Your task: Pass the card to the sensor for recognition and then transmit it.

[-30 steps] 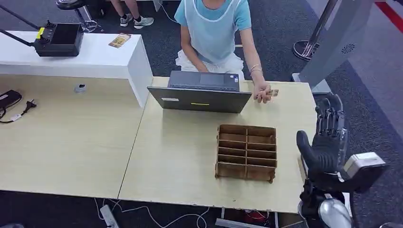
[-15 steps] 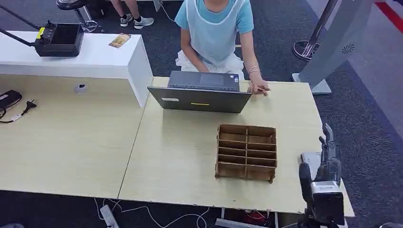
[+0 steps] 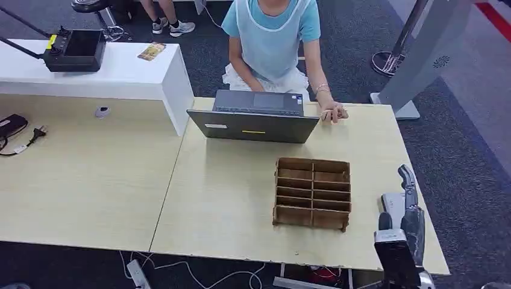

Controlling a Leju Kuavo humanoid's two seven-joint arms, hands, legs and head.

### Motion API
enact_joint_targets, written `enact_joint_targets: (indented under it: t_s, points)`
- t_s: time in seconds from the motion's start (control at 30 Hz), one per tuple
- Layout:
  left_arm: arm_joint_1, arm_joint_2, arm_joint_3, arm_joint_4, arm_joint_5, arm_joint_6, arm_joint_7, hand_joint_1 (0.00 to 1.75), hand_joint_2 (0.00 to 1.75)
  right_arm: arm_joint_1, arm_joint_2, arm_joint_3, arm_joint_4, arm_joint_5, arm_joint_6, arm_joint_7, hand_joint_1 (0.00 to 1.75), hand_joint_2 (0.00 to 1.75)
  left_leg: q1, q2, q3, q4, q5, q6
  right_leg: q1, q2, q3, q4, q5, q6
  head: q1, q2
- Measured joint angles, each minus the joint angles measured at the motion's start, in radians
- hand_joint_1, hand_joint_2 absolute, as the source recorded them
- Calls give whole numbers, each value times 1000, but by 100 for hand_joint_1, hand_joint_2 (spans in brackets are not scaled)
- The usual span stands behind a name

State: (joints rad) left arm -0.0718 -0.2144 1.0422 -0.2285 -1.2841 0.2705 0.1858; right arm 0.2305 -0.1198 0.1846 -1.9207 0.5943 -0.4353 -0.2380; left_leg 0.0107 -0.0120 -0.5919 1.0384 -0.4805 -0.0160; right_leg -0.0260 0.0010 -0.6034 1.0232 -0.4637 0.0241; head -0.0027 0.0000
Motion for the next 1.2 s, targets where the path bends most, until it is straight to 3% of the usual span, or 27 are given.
enact_joint_targets:
  t_s: [0.17,0.2,0.87,1.2]
  points:
    - [0,0,2,0,0,-2,0,0,0,4,0,1,6,-17,-1,5,0,0,0,0,0,0,0,0,0,0,0,0,0,0,0,0]
    - [0,0,3,0,1,-2,0,0,0,4,0,1,6,-18,-2,5,0,175,0,0,0,0,0,0,0,0,0,0,0,0,0,0]
    - [0,0,6,0,-9,-2,0,0,0,16,-2,1,6,-3,17,13,0,175,0,0,0,0,0,0,0,0,0,0,0,0,0,0]
    - [0,2,6,0,-28,-3,-4,0,0,26,-43,19,20,176,56,102,0,175,0,0,0,0,0,0,0,0,0,0,0,0,0,0]
